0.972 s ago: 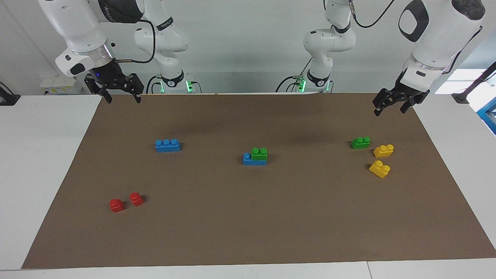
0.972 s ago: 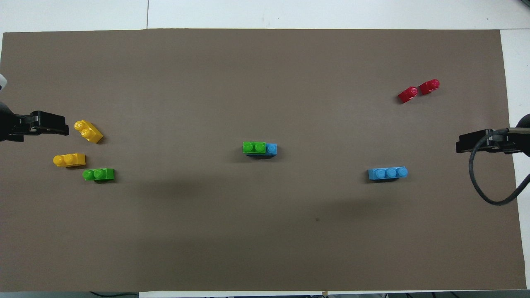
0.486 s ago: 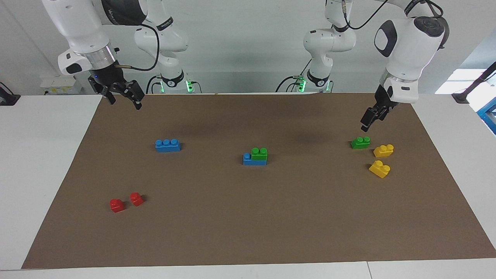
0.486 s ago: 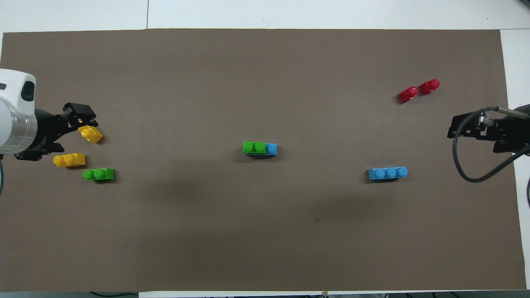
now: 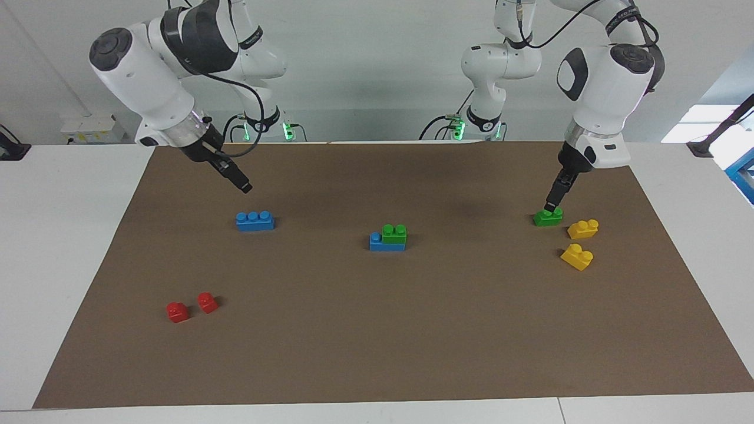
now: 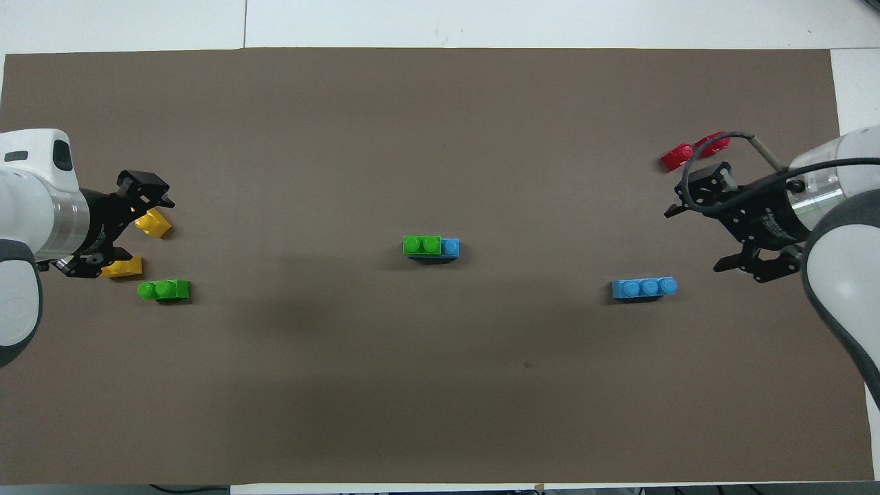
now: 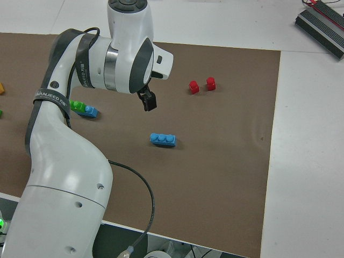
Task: Remove green block with left arm and hold with right
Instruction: 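Move the left gripper toward the green-blue brick while the right gripper approaches it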
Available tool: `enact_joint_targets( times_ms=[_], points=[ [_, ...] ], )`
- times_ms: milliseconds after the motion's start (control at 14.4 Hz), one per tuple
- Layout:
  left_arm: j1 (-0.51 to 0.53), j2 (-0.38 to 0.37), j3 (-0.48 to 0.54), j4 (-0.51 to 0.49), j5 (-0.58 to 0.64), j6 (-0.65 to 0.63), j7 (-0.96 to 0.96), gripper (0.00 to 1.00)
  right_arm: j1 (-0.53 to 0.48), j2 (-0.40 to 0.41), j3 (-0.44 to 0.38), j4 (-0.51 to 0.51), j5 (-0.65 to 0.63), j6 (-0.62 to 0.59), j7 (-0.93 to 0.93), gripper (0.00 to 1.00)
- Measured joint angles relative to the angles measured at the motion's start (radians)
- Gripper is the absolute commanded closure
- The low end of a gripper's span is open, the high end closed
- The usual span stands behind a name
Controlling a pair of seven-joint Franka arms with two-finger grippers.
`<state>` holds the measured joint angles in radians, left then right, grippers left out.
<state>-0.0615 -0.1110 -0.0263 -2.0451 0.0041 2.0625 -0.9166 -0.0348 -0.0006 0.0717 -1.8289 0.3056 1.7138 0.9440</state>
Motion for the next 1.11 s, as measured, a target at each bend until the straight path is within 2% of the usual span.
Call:
enact_joint_targets(
  times_ms=[278, 694, 903, 1111],
  points=[
    [-0.024, 0.0, 0.0, -0.001, -0.003, 0.017, -0.147, 0.0, 0.056, 0.078, 0.0, -0.003, 0.135, 0.084, 0.222, 0.01],
    [-0.135, 0.001, -0.003, -0.002, -0.022, 0.066, -0.686, 0.0, 0.134, 0.178, 0.0, -0.031, 0.361, 0.249, 0.406, 0.01],
    [-0.174, 0.001, -0.003, -0.002, -0.024, 0.069, -0.873, 0.0, 0.183, 0.2, 0.0, -0.053, 0.398, 0.357, 0.524, 0.01],
    [-0.234, 0.001, -0.005, -0.002, -0.041, 0.056, -0.973, 0.0, 0.233, 0.206, 0.001, -0.096, 0.422, 0.441, 0.546, 0.01]
  ],
)
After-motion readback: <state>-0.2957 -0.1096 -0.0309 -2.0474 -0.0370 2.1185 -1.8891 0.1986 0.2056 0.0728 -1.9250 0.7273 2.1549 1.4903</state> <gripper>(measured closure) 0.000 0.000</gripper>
